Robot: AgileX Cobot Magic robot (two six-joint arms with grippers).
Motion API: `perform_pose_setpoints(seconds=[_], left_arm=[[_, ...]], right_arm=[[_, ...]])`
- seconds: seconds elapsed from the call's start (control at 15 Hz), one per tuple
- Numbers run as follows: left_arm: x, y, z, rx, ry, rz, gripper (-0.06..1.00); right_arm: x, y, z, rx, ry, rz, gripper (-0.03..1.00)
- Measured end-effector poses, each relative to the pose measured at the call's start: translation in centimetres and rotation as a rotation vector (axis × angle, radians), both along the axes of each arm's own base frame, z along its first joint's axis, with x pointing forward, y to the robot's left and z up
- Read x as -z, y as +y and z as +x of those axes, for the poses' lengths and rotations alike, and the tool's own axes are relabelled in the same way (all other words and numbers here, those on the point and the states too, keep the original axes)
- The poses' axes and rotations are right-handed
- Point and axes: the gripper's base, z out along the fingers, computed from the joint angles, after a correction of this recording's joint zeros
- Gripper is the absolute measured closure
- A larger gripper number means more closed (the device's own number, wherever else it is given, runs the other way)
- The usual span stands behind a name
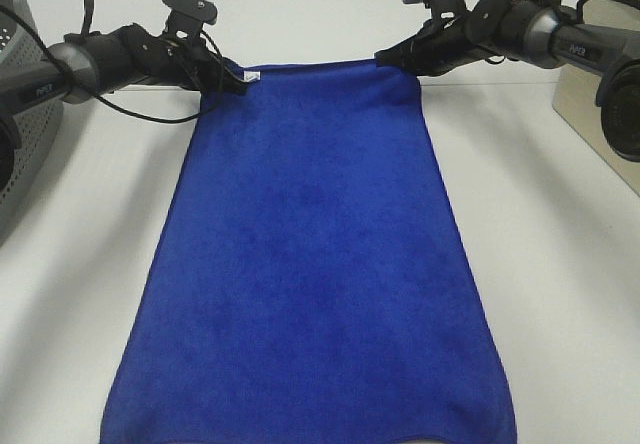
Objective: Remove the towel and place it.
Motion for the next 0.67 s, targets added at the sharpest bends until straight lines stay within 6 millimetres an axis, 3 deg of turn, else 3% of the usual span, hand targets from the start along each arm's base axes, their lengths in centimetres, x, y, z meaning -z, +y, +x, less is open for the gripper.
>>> perform_pose_setpoints(seconds=[0.47, 0.67], left_arm=[[1.5, -0.1, 0.1, -0.021, -0.024, 0.006, 0.93], [1.4, -0.3, 0.1, -0.029, -0.057, 0.014, 0.93]], right_arm=[[-0.2, 0.2, 0.1, -0.009, -0.029, 0.004, 0.95], [1.7, 0.0, 0.2, 0.005, -0.016, 0.001, 0.93]])
